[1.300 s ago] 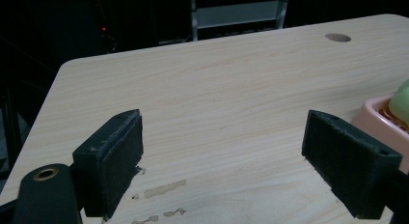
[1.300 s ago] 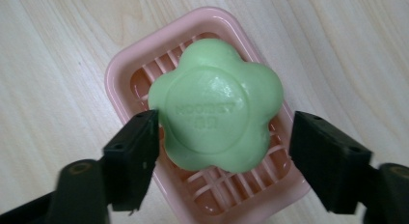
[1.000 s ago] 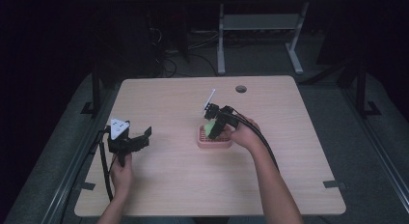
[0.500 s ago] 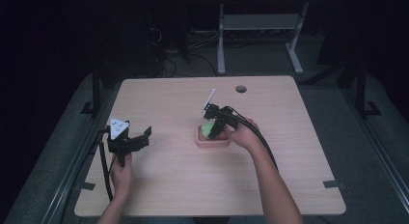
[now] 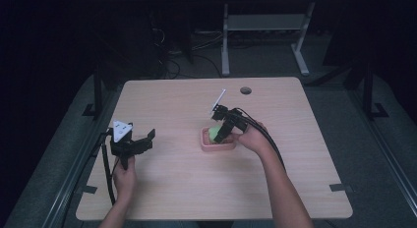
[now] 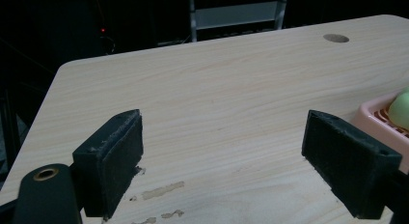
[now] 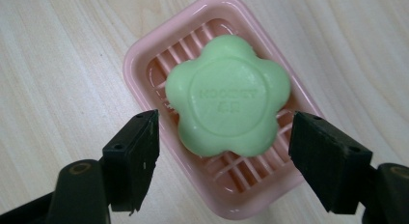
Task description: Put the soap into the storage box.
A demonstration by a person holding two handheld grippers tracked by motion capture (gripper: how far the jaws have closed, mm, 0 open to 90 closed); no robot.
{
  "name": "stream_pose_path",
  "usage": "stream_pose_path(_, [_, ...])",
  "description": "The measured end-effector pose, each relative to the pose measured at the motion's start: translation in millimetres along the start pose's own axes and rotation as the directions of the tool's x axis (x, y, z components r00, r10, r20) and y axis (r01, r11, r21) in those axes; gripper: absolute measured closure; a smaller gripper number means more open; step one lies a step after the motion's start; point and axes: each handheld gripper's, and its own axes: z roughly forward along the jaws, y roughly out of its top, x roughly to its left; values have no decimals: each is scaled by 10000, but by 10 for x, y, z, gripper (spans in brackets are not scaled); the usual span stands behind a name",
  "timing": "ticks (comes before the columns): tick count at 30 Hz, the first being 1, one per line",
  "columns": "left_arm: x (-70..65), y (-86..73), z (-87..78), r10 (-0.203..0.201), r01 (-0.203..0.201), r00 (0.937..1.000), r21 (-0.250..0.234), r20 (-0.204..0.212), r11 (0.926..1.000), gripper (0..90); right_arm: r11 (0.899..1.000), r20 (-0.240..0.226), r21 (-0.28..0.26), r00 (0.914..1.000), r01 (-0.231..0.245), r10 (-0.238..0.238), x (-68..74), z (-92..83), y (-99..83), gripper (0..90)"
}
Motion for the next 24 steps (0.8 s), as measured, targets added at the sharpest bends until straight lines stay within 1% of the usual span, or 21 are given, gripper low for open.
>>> stream_pose_path(2, [6, -4, 1, 60, -60, 10000, 107, 35, 9999, 143, 9998, -128, -183, 9999, -50, 48, -11, -23, -28, 260])
stream_pose_path(5, [7, -3, 1, 68, -68, 10000, 124, -2, 9999, 143, 9993, -123, -352, 9999, -124, 120, -25, -59, -68, 254])
stream_pose_path(7, [4, 3, -9, 61, -61, 10000, 0, -9, 10000, 143, 9988, -43, -453, 9998, -172, 170, -26, -91, -97, 253])
stream_pose_path(9, [1, 0, -4, 36, -36, 10000, 0, -9, 10000, 143, 9984, -62, -537, 9999, -163, 160, -37, -104, -112, 253])
stream_pose_path(10, [3, -4, 4, 63, -63, 10000, 110, 3, 9999, 143, 9979, -79, -592, 9996, -272, 268, -56, -127, -141, 253])
stream_pose_path(13, [1, -2, 0, 28, -28, 10000, 42, 2, 10000, 143, 9965, -56, -725, 9991, -418, 415, -81, -163, -197, 254])
stream_pose_path(16, [2, -3, 2, 59, -59, 10000, 61, 11, 10000, 143, 9961, -3, -755, 9990, -455, 456, -95, -185, -257, 254])
stream_pose_path(22, [-2, -3, 1, 77, -77, 10000, 86, 20, 9999, 143, 9941, -40, -865, 9978, -658, 657, -131, -240, -365, 253])
stream_pose_path(24, [-2, -4, 3, 102, -102, 9999, 125, 4, 9999, 143, 9939, -1, -892, 9979, -650, 653, -137, -263, -390, 253])
